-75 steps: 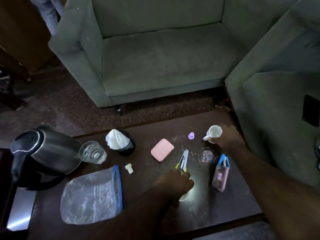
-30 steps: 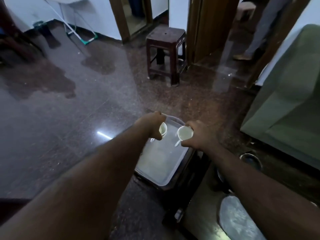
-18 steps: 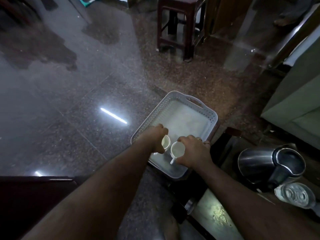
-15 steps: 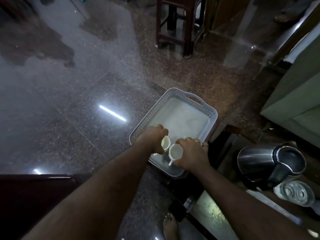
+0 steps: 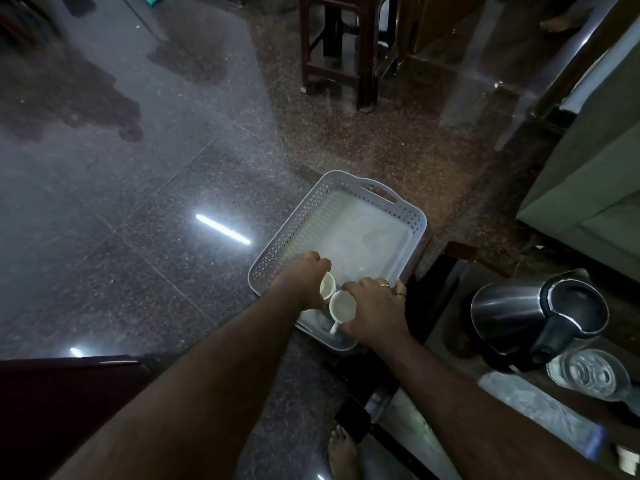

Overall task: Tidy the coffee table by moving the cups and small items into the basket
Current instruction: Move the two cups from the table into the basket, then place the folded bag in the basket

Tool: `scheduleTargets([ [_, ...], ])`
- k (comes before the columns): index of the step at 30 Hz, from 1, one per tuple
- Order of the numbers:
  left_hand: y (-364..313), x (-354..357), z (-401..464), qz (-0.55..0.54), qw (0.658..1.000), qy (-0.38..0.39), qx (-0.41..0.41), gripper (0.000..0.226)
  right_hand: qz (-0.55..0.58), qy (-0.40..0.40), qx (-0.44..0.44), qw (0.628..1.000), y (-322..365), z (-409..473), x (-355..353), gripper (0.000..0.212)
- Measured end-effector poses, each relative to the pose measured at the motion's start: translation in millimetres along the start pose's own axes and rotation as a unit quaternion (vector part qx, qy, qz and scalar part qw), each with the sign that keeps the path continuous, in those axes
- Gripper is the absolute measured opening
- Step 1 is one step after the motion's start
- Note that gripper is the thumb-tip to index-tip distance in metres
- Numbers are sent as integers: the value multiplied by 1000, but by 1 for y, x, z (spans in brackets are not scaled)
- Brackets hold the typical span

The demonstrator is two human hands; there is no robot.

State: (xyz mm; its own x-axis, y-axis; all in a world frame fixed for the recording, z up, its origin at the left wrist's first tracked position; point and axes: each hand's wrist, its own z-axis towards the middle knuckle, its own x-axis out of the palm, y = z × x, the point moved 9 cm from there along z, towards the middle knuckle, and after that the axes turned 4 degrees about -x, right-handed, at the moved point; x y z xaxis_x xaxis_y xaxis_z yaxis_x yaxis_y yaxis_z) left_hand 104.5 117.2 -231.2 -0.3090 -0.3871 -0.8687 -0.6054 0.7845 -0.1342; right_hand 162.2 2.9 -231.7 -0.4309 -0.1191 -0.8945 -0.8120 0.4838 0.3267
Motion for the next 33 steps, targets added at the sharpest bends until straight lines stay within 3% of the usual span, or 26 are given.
scheduleTargets([
  [3, -3, 1, -2, 10, 1000, 11, -8, 62, 18, -5, -7, 1000, -2, -2, -1, 62],
  [7, -11, 4, -7, 14, 999, 27, -27, 63, 10, -9, -22, 1000, -5, -15, -8, 94],
  [11, -43, -16, -16, 38, 999, -14, -31, 77, -7, -71, -6, 997, -31, -40, -38, 95],
  [16, -136, -66, -32, 100, 985, -135, 36, 102, -97, -179, 17, 979, -99, -85, -106, 103],
  [19, -206, -88, -43, 105, 970, -207, 78, 104, -112, -227, 71, 965, -155, -123, -143, 102],
  [22, -269, -87, -55, 97, 963, -225, 108, 105, -102, -257, 139, 951, -210, -169, -157, 99],
  [26, -335, -66, -73, 111, 955, -232, 148, 103, -92, -256, 206, 940, -271, -234, -147, 99],
  [30, -379, -39, -92, 127, 951, -221, 175, 106, -101, -224, 224, 943, -303, -277, -120, 98],
  [33, -406, -20, -102, 154, 938, -217, 222, 95, -93, -203, 219, 950, -312, -291, -108, 88],
])
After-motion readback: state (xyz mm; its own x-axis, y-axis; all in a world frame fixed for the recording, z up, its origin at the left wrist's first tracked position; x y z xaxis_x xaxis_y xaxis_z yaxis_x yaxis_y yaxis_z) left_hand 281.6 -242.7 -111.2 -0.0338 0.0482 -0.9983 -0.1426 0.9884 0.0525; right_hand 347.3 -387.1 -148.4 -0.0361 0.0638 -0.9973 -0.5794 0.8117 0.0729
